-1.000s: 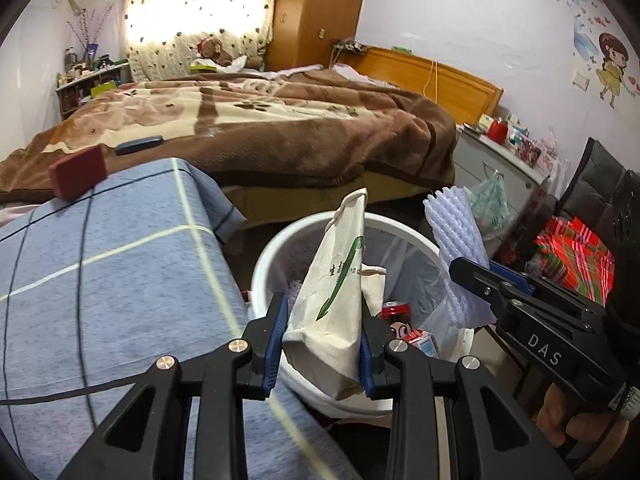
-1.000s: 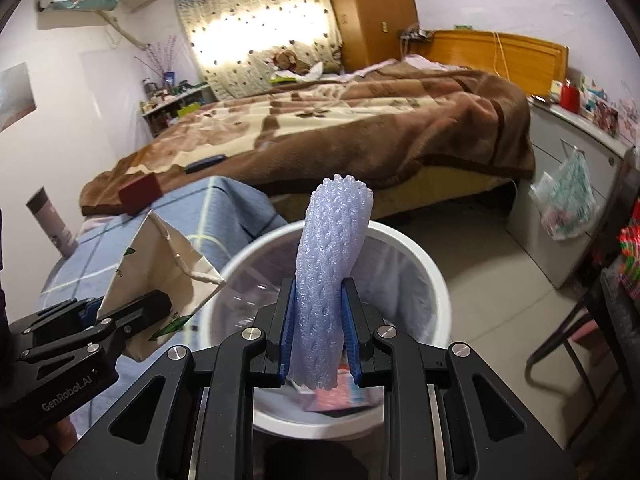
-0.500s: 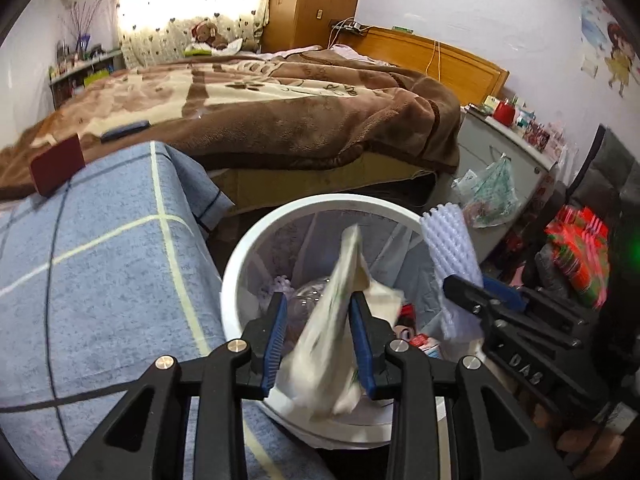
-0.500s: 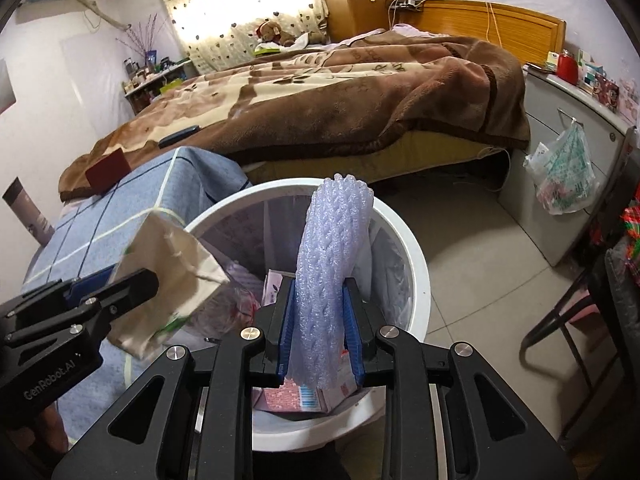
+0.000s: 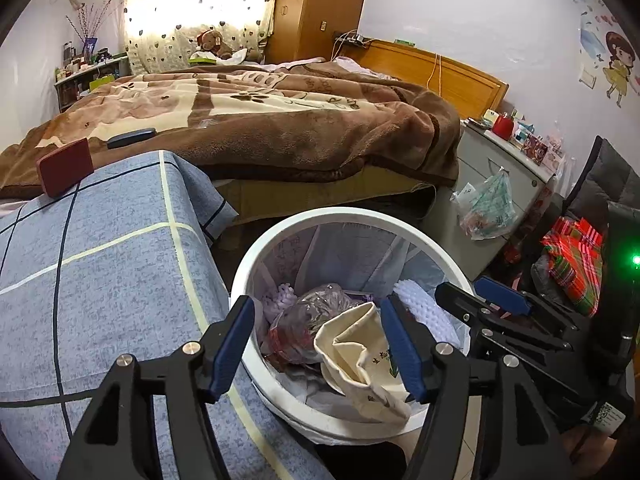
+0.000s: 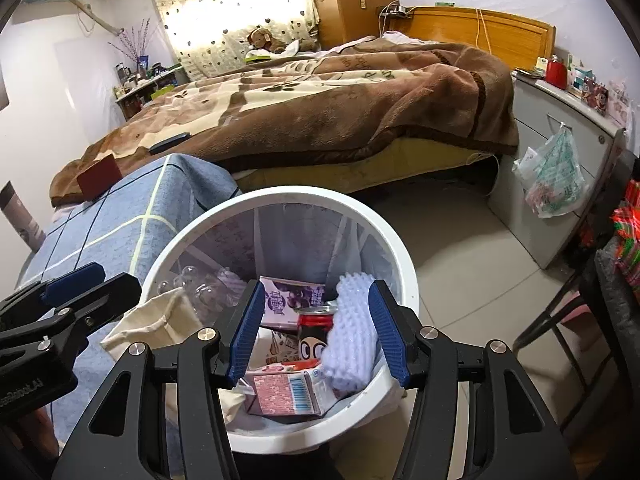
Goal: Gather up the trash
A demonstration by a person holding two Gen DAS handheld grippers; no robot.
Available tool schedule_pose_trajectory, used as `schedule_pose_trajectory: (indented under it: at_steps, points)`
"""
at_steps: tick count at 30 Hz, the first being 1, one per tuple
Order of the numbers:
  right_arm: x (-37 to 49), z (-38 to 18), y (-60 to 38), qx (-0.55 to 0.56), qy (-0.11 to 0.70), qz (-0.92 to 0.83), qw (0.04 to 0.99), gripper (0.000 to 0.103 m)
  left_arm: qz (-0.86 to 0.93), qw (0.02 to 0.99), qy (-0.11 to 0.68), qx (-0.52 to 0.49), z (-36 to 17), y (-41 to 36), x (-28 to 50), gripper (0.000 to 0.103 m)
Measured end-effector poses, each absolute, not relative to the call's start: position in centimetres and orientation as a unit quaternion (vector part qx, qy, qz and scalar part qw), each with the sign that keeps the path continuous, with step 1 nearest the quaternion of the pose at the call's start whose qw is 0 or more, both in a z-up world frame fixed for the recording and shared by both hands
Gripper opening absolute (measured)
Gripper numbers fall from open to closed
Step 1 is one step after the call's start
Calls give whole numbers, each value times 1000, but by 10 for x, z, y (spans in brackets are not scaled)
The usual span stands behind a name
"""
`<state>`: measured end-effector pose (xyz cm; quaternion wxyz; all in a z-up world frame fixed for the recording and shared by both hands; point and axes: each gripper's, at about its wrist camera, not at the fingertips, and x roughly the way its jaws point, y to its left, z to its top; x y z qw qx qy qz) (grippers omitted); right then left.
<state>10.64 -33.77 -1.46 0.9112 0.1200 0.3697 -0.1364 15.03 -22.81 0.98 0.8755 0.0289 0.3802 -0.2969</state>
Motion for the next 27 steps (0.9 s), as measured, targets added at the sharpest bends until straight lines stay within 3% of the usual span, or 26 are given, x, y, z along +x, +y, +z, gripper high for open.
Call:
schedule_pose_trajectory:
  at_steps: [5,27]
  points:
    - [101,-10,-331,118,356,-139,917,56,-289,883,369,23,14,-218,144,73]
    - [63,10,-285,90,267,-145,948,56,-232,928,290,24,32,-168,87,73]
